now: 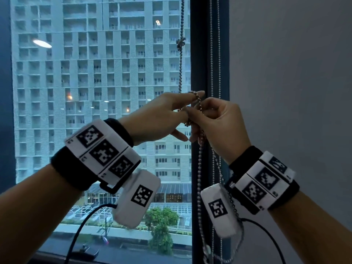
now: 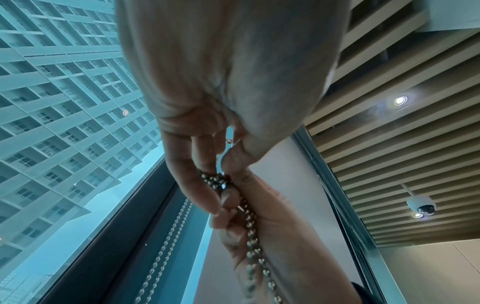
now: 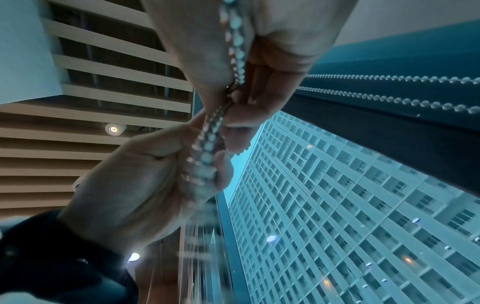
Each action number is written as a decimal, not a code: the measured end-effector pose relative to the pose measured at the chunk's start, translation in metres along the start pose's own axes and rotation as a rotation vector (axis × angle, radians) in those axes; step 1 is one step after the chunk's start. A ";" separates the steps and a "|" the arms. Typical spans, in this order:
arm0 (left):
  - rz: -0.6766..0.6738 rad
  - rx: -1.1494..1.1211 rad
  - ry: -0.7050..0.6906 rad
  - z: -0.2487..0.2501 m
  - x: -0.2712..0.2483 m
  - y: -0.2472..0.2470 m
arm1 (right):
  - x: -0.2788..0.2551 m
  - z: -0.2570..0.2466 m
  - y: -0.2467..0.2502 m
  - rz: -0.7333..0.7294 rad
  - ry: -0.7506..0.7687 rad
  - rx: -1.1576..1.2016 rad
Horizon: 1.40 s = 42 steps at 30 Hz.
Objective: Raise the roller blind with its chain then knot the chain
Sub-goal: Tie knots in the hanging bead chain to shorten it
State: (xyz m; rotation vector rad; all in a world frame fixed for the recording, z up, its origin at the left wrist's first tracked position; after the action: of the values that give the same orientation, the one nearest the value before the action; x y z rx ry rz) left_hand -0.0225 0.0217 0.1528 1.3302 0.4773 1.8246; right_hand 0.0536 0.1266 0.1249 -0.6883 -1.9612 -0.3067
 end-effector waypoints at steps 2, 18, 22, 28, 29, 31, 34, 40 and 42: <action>-0.012 0.015 -0.007 0.000 0.000 0.000 | 0.001 -0.002 0.002 -0.010 -0.006 -0.004; 0.155 -0.019 -0.020 -0.012 0.000 0.009 | 0.015 -0.014 0.003 -0.273 0.104 -0.468; 0.323 -0.074 -0.013 -0.017 -0.001 0.008 | 0.017 0.002 0.000 -0.199 0.039 -0.402; 0.302 -0.057 -0.034 -0.025 -0.005 0.011 | 0.018 0.016 -0.001 -0.376 -0.209 -0.188; 0.273 -0.040 -0.054 -0.024 -0.006 0.010 | 0.020 0.012 -0.001 -0.384 -0.173 -0.255; 0.234 -0.038 -0.088 -0.025 -0.007 0.010 | 0.023 0.009 -0.002 -0.405 -0.161 -0.258; 0.217 -0.099 -0.078 -0.030 -0.006 0.018 | 0.024 0.008 -0.010 -0.490 -0.351 0.088; 0.310 -0.548 -0.006 -0.042 -0.006 0.026 | 0.042 0.005 -0.010 -0.413 -0.424 0.400; 0.316 -0.704 0.008 -0.044 -0.003 0.026 | 0.048 0.009 -0.009 -0.323 -0.437 0.518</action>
State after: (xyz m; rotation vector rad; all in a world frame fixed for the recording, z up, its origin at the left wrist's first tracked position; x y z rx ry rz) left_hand -0.0727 0.0105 0.1522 0.9311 -0.3779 1.9814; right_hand 0.0252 0.1399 0.1637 -0.0987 -2.4355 0.1795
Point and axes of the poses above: each hand's wrist, its own x-axis towards the middle knuckle, its own y-axis out of the back of the hand, z = x × y, the point moved 4 cm from there along x, towards the middle knuckle, and after that the axes turned 11 degrees about x, right-handed, at the moved point
